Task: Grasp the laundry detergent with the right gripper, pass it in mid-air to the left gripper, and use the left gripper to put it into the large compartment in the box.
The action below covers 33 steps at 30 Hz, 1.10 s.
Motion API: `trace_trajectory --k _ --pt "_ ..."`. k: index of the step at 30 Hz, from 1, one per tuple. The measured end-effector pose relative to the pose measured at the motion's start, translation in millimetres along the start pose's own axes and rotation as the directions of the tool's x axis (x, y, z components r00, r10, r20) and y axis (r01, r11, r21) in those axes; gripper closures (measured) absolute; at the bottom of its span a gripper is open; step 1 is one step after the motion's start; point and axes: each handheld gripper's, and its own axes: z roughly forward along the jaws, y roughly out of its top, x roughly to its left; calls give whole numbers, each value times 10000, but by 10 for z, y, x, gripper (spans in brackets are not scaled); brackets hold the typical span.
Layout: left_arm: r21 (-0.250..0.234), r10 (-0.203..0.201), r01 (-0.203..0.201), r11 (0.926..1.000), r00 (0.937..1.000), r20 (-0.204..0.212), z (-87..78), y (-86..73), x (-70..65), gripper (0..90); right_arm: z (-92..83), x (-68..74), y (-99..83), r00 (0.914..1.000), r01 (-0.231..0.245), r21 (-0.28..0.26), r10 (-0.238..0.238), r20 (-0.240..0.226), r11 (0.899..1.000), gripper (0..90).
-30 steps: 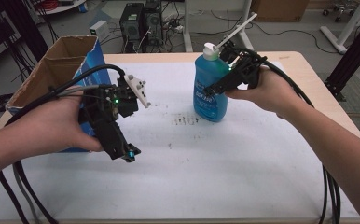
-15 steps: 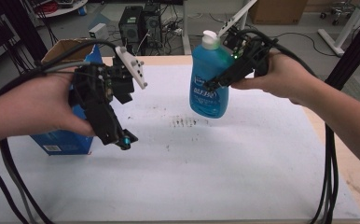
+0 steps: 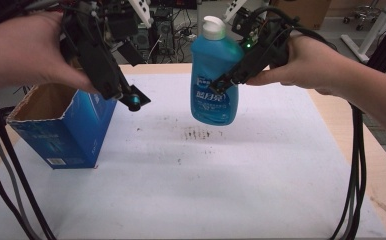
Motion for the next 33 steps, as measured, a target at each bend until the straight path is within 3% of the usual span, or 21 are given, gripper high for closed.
trace_trajectory --k 5,9,18,25,33 --pt "-233 196 -196 9995 9998 14 -91 75 44 43 -2 60 72 9987 393 3 -393 -326 9992 456" --pt "-709 377 -359 9968 9990 247 -183 158 81 43 33 143 145 9945 824 65 -818 -649 9966 456" --pt "-945 666 -617 9936 9965 498 -239 269 102 43 119 302 285 9841 1393 82 -1375 -1124 9902 456" --pt "-775 1043 -978 9922 9910 843 -217 313 76 43 207 425 413 9732 1743 83 -1710 -1541 9847 456" --pt "-566 1060 -1011 9933 9903 903 -174 332 74 43 242 477 493 9677 1893 77 -1852 -1713 9819 456"
